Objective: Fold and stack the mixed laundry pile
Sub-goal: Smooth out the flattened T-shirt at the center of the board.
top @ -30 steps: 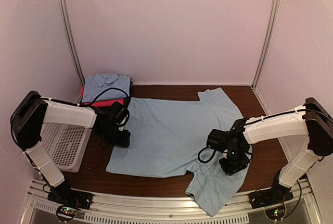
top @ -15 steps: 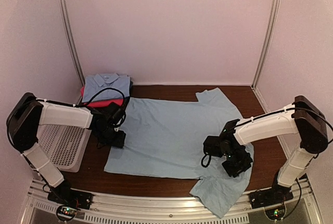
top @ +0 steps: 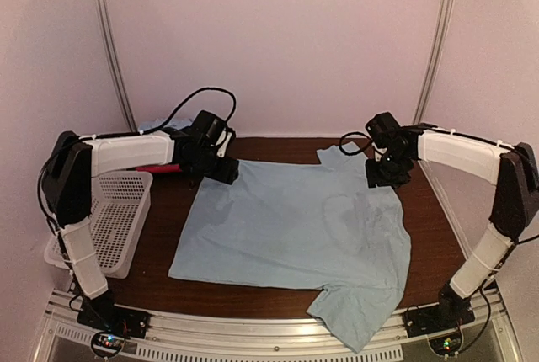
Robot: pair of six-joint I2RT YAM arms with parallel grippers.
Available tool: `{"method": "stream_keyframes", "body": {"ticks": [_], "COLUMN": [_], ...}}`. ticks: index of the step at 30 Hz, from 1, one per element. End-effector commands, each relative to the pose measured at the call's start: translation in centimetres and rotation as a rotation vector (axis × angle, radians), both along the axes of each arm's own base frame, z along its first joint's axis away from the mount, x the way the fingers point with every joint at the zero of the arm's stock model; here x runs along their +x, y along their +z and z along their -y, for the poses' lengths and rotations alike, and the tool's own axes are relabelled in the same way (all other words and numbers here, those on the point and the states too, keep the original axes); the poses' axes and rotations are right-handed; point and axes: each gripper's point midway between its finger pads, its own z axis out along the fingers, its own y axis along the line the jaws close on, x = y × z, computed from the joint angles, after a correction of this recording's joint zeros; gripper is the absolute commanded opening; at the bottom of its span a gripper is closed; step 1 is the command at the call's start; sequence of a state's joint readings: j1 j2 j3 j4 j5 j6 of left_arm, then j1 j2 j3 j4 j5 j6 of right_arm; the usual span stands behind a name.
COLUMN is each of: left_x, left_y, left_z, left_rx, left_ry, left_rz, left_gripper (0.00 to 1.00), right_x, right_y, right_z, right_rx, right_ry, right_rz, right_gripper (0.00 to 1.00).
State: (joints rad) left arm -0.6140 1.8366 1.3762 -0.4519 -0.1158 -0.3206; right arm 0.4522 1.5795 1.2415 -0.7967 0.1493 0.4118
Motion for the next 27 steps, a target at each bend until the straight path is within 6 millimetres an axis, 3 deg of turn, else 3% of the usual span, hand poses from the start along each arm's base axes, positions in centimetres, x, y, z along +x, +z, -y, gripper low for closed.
{"method": "stream_keyframes", "body": {"ticks": [1,6,9,15,23,27], "left_x": [4.2,7.8,8.7,9.9,12.1,14.0], "left_y": [-0.1,-2.3,-4.5,-7.4,-11.6,-12.6], "left_z": [0.8,0.5,0.3,-0.3,-0.8,-0.4], "left_rx": [-0.001,0.007,0.022,0.06,0.049,0.031], "left_ry": [-0.028,-0.01,-0.014,0.019,0.054,0.055], "left_rz": [0.031,0.003,-0.038,-0.081,-0.165,-0.176], "left_gripper": [0.7,0.67,0.66,0.64,0.58,0.57], "right_x": [7.1,12.1,13.2,14.4,16.2,18.2], "right_y": [-1.6,-4.9,-8.2,-11.9,-14.6,-14.7], "right_z": [1.7,3.1,3.7,5.6,7.8,8.5], "right_rx": [-0.038,-0.05,-0.099,-0.187,-0.273,-0.277], "right_ry": [0.021,0.002,0.009,0.011,0.009,0.008], "right_rz": [0.062,0.035,-0.029,-0.114,-0.173,-0.16], "right_gripper": [0.47,0.43,0.4,0.35,0.34,0.33]}}
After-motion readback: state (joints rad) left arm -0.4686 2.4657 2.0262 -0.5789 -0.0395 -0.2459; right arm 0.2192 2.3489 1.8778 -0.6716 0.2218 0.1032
